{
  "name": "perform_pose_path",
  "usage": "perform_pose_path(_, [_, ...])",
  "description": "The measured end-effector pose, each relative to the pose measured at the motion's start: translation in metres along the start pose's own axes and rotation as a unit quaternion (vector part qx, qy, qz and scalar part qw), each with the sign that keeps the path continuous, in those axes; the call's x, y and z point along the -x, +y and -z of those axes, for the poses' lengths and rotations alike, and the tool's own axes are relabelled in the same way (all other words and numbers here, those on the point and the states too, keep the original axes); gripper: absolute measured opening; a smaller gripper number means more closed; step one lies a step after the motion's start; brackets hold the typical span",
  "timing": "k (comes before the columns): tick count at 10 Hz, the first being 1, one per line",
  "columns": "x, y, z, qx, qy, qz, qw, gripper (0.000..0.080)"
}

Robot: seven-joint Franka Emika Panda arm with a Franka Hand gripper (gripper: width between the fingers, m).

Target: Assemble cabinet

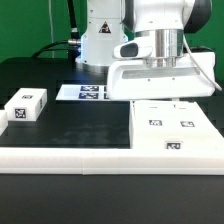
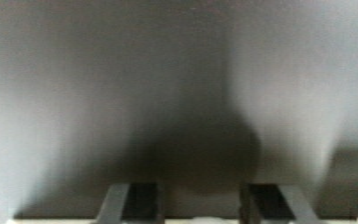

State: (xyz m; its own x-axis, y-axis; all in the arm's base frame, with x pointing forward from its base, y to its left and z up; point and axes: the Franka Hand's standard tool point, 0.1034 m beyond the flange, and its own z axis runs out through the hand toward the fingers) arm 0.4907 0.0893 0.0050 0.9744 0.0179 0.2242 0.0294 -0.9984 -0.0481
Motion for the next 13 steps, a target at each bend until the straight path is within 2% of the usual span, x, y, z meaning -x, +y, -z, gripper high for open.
perform_pose_path(6, [0.000,0.001,0.001,0.000,-0.004,0.008,1.000,0.0201])
perform_pose_path(11, [-0.018,-0.005,0.050,-0.006,-0.028,0.008,1.000,0.0196])
perform_pose_path(12, [-0.022,-0.006,0.055,-0.007,-0.025,0.008,1.000,0.0191])
perform_pose_path(13, [-0.019,-0.005,0.051,-0.007,-0.028,0.008,1.000,0.0191])
